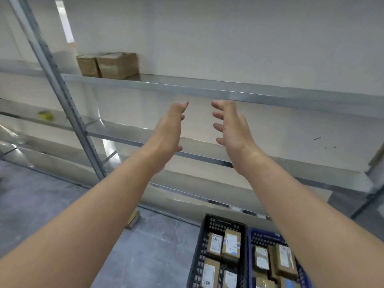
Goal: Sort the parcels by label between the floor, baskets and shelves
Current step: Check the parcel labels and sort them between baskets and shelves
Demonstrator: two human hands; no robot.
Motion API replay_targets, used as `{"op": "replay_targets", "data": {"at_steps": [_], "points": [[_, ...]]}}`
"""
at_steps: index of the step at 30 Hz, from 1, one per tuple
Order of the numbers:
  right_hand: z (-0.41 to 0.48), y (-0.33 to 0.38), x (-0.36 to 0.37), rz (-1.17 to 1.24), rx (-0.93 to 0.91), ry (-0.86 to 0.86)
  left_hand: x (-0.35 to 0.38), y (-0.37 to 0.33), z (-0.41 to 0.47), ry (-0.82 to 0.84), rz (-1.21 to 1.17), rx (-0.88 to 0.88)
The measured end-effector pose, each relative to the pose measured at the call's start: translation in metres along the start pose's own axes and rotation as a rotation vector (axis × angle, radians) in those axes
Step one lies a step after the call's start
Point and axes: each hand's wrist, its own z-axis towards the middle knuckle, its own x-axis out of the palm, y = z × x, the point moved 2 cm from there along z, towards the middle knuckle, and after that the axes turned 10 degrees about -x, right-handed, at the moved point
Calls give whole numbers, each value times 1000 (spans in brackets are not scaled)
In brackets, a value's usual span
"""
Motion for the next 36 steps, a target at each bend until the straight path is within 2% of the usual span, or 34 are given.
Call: {"op": "replay_targets", "data": {"at_steps": [17,24,30,36], "points": [[11,3,92,98,-76,565,-68,13,-62,-496,-123,-58],[-2,-8,128,158,-23,693,-99,40,-79,-660,-135,-107],[-12,-21,181,123,-17,738,-153,73,-71,-703,-171,-164],[-22,-44,268,59,58,707,-230,116,-43,-624,-194,-231]]}}
